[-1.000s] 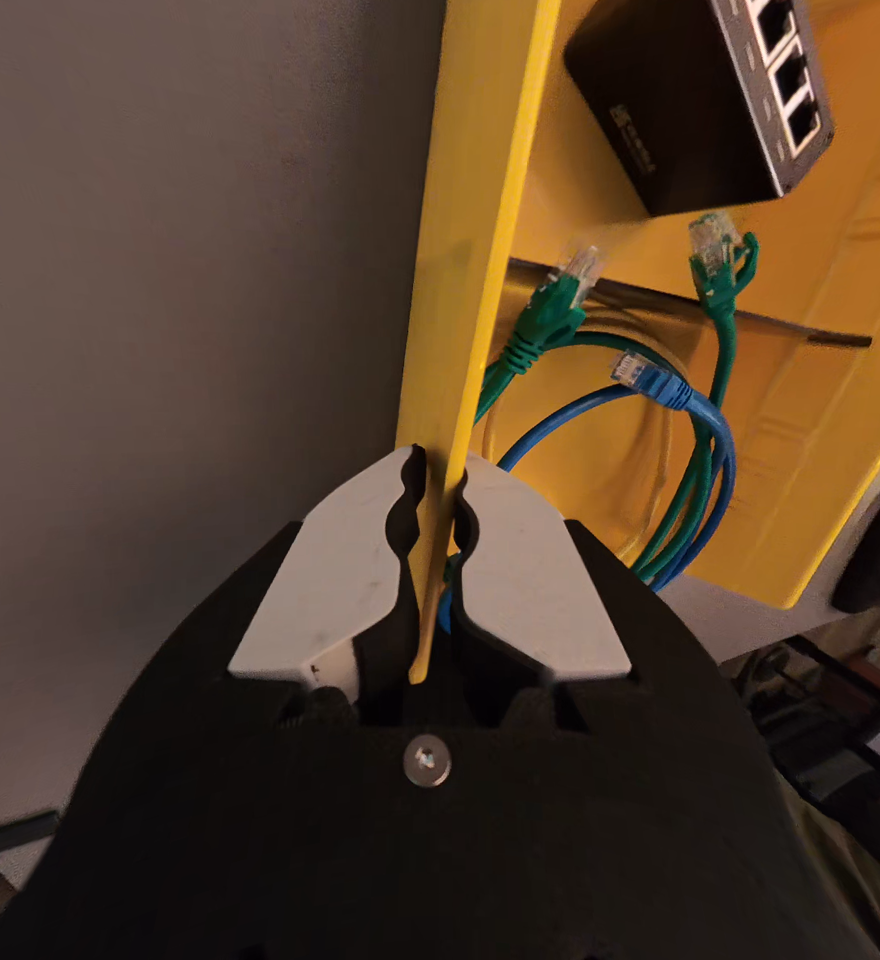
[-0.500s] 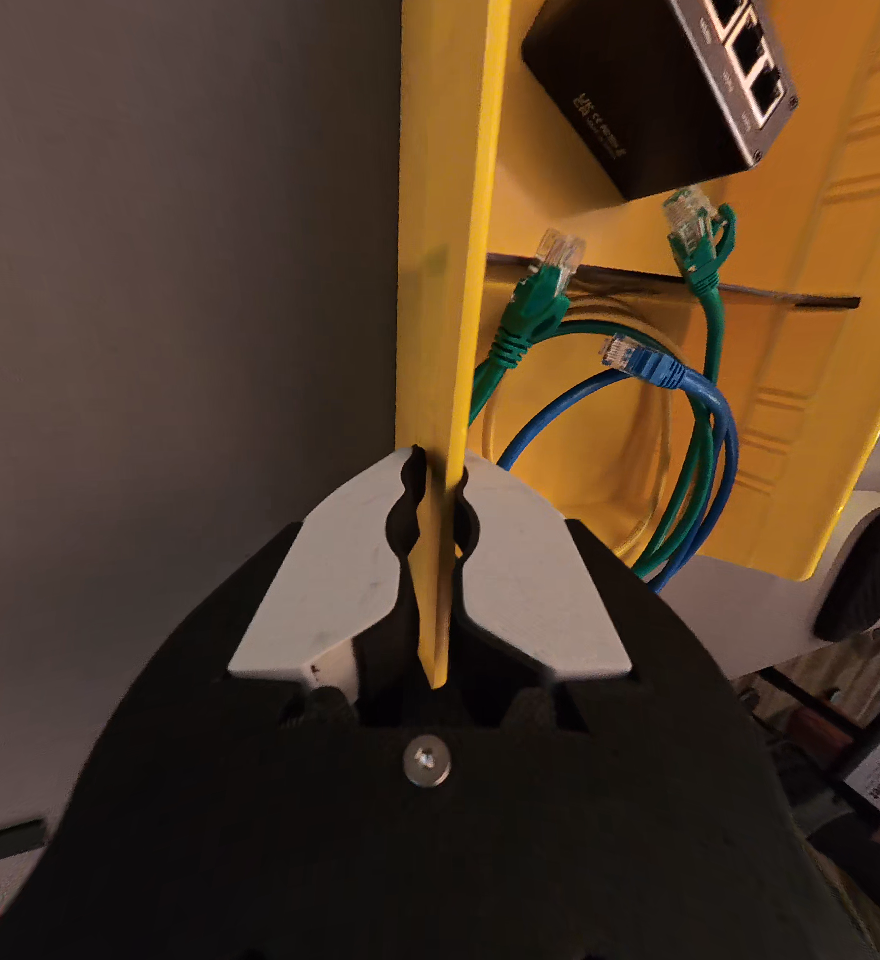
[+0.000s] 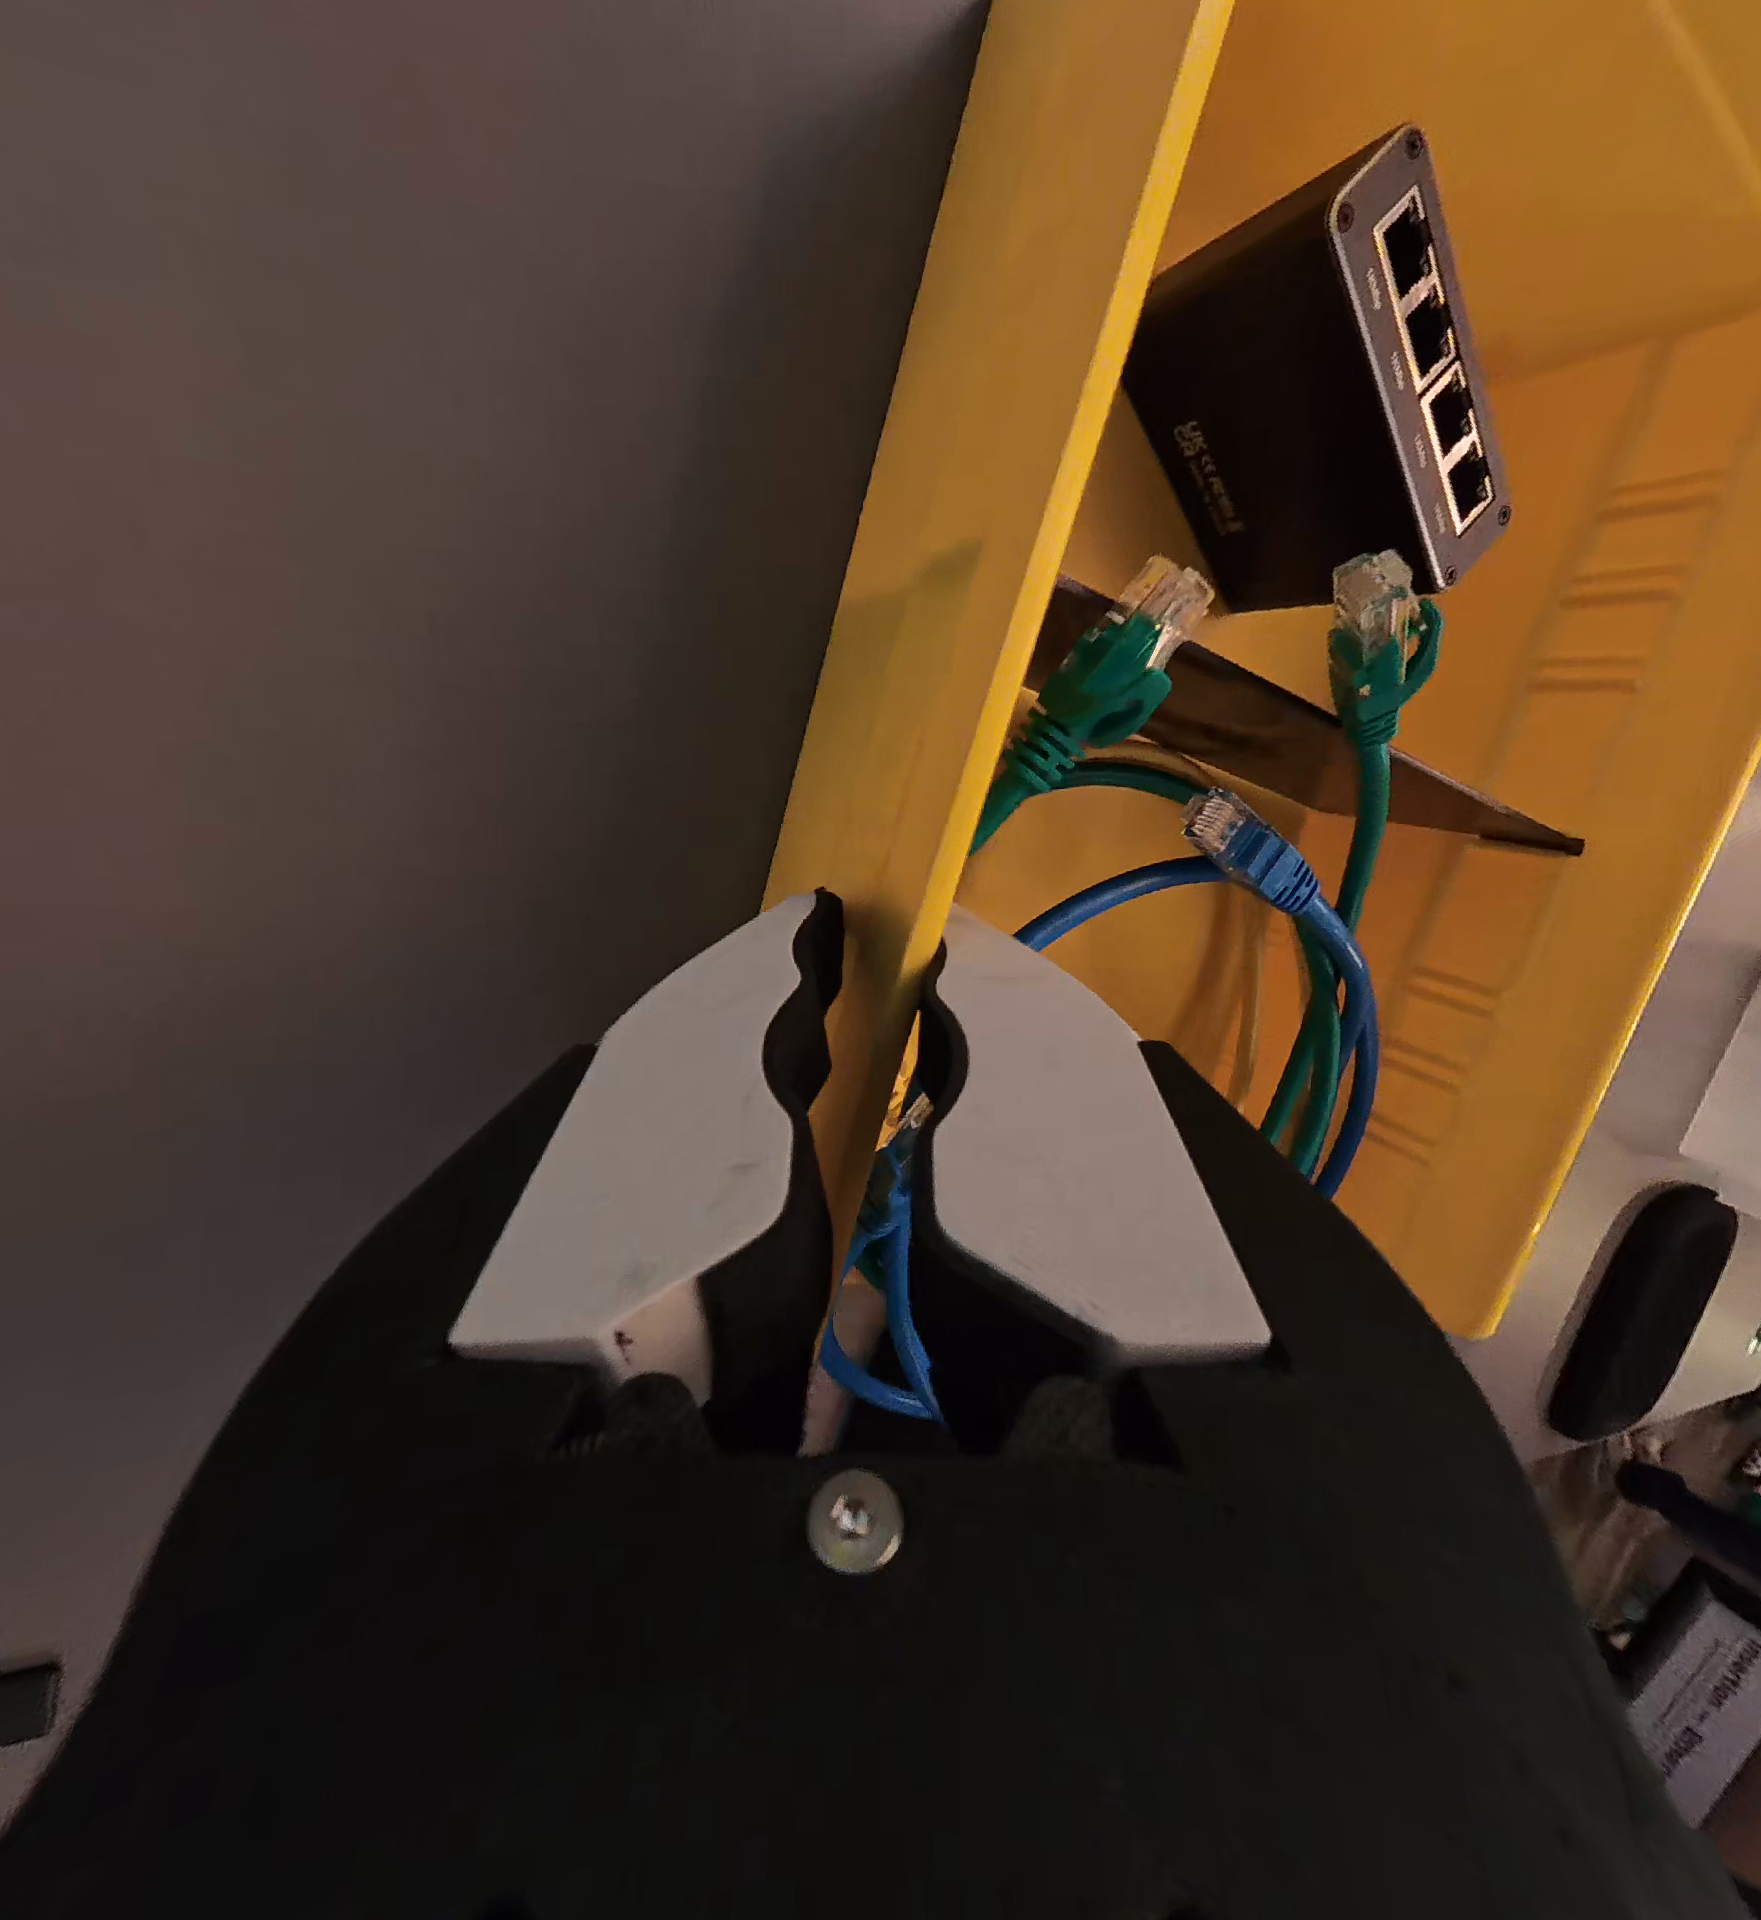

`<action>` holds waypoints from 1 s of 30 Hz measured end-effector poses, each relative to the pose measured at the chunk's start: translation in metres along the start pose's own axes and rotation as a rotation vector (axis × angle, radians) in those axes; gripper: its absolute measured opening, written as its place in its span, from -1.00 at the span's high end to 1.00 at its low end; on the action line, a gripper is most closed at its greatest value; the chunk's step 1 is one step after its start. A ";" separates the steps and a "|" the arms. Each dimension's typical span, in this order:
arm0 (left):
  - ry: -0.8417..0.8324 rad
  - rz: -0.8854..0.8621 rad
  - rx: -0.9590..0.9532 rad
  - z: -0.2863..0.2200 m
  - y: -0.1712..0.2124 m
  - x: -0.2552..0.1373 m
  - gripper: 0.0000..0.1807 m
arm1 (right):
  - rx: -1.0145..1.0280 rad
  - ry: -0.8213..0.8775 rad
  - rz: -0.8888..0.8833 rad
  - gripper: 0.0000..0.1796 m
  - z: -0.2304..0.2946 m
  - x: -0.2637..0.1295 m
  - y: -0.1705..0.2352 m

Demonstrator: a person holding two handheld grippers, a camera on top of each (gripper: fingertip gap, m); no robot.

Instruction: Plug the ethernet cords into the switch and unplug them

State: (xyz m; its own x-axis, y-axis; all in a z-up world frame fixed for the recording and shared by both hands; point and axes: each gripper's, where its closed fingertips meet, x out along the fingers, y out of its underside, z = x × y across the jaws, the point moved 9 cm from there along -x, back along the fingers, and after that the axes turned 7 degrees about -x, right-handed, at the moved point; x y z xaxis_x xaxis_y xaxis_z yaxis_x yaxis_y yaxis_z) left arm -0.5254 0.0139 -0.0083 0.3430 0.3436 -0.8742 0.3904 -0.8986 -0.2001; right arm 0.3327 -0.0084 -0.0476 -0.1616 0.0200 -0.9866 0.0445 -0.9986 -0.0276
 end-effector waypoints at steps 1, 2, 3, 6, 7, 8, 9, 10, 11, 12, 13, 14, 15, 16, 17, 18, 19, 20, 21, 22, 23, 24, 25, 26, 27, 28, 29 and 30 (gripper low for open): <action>0.007 -0.007 -0.010 0.003 0.000 -0.001 0.87 | 0.004 0.000 0.001 0.95 -0.001 0.000 0.000; 0.017 -0.012 -0.020 0.005 0.001 -0.002 0.86 | 0.007 -0.001 0.001 0.95 -0.001 0.000 0.000; 0.026 -0.016 -0.031 0.006 0.001 -0.002 0.86 | 0.007 -0.001 0.001 0.95 -0.001 0.000 0.000; 0.018 -0.021 -0.022 0.006 0.004 -0.003 0.86 | 0.014 0.003 -0.005 0.95 -0.001 0.000 0.001; 0.013 -0.020 -0.016 0.005 0.004 -0.003 0.87 | 0.015 0.006 -0.009 0.95 -0.001 0.000 0.001; 0.009 -0.018 -0.007 0.005 0.005 -0.003 0.87 | 0.013 0.008 -0.015 0.95 -0.001 0.000 0.001; 0.008 -0.017 0.005 0.005 0.006 -0.003 0.87 | 0.011 0.011 -0.021 0.95 -0.001 0.001 0.002; 0.008 -0.013 0.021 0.005 0.006 -0.003 0.87 | 0.007 0.012 -0.024 0.95 -0.001 0.002 0.002; 0.019 -0.012 0.033 0.005 0.006 -0.005 0.87 | 0.005 0.018 -0.021 0.92 -0.001 0.002 0.003; 0.052 -0.027 0.040 0.005 0.004 -0.008 0.86 | 0.003 0.023 -0.019 0.88 -0.001 0.002 0.003; 0.101 -0.068 0.044 0.004 0.000 -0.013 0.83 | -0.002 0.028 -0.018 0.82 -0.001 0.002 0.004; 0.154 -0.115 0.055 0.002 -0.003 -0.021 0.82 | -0.014 0.028 -0.019 0.79 -0.001 0.000 0.004; 0.199 -0.166 0.077 0.000 -0.007 -0.031 0.78 | -0.028 0.033 -0.032 0.73 -0.001 -0.003 0.004; 0.239 -0.215 0.127 -0.004 -0.011 -0.041 0.75 | -0.036 0.043 -0.057 0.68 -0.001 -0.008 0.004; 0.271 -0.253 0.203 -0.009 -0.013 -0.051 0.75 | -0.046 0.052 -0.091 0.67 -0.002 -0.015 0.004; 0.284 -0.281 0.296 -0.016 -0.015 -0.060 0.71 | -0.056 0.061 -0.136 0.65 -0.001 -0.025 0.004; 0.280 -0.299 0.393 -0.023 -0.016 -0.067 0.65 | -0.065 0.071 -0.190 0.62 -0.001 -0.036 0.003; 0.280 -0.303 0.500 -0.033 -0.015 -0.072 0.60 | -0.071 0.083 -0.255 0.62 0.000 -0.048 0.003; 0.280 -0.303 0.606 -0.043 -0.013 -0.075 0.57 | -0.078 0.093 -0.323 0.62 0.002 -0.060 0.003; 0.257 -0.311 0.699 -0.053 -0.012 -0.075 0.48 | -0.100 0.107 -0.411 0.62 0.006 -0.075 0.002; 0.224 -0.316 0.785 -0.064 -0.012 -0.074 0.41 | -0.133 0.139 -0.532 0.62 0.011 -0.091 0.001; 0.192 -0.306 0.868 -0.075 -0.013 -0.070 0.38 | -0.173 0.171 -0.679 0.62 0.019 -0.108 0.001; 0.141 -0.292 0.937 -0.085 -0.015 -0.064 0.34 | -0.212 0.192 -0.833 0.62 0.031 -0.125 0.002; 0.091 -0.262 1.003 -0.095 -0.017 -0.056 0.26 | -0.258 0.196 -0.980 0.61 0.044 -0.140 0.005; 0.053 -0.204 1.071 -0.105 -0.019 -0.046 0.28 | -0.301 0.185 -1.128 0.58 0.059 -0.153 0.010; -0.010 -0.158 1.144 -0.112 -0.023 -0.035 0.30 | -0.340 0.162 -1.271 0.52 0.074 -0.164 0.016; -0.074 -0.121 1.226 -0.118 -0.028 -0.023 0.32 | -0.385 0.127 -1.397 0.47 0.089 -0.172 0.023; -0.117 -0.068 1.300 -0.123 -0.031 -0.011 0.34 | -0.433 0.097 -1.514 0.41 0.103 -0.178 0.031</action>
State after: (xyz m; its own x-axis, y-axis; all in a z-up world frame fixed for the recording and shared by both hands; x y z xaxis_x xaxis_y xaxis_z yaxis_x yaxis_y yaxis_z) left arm -0.4360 0.0714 0.0621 0.2538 0.4323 -0.8653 -0.7242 -0.5080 -0.4663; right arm 0.2614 -0.0482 0.1435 -0.2554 0.9668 -0.0088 0.1766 0.0377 -0.9836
